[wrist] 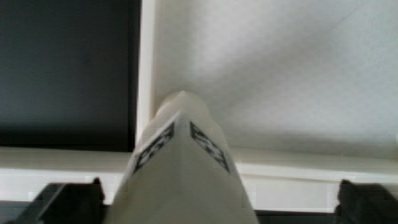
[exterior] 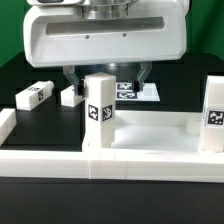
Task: Assemble desk
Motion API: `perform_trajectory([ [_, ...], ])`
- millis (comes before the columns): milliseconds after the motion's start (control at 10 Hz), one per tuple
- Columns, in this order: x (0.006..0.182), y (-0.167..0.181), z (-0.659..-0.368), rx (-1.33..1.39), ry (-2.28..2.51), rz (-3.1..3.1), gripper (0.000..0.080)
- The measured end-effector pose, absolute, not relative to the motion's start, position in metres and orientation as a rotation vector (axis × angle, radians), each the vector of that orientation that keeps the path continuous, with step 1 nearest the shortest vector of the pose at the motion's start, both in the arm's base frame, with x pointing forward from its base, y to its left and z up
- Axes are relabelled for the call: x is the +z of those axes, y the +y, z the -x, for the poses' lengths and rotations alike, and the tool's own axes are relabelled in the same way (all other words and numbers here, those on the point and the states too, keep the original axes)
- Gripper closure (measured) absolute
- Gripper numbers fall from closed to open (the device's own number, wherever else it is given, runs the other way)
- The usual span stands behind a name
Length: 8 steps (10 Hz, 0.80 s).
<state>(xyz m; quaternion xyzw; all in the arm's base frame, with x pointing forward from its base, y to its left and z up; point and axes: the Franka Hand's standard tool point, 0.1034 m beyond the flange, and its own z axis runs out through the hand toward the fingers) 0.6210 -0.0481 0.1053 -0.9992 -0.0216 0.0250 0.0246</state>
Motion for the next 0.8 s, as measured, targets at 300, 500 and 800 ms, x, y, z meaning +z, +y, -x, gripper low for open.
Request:
perform_trajectory([
  [300, 0.103, -0.056, -0.623, 0.043, -0.577, 3.066, 0.0150],
  [500, 0.103, -0.061, -0.622, 0.042, -0.831, 3.005, 0.0150],
  [800, 0.104, -0.062, -0.622, 0.044, -1.136, 2.909, 0.0150],
])
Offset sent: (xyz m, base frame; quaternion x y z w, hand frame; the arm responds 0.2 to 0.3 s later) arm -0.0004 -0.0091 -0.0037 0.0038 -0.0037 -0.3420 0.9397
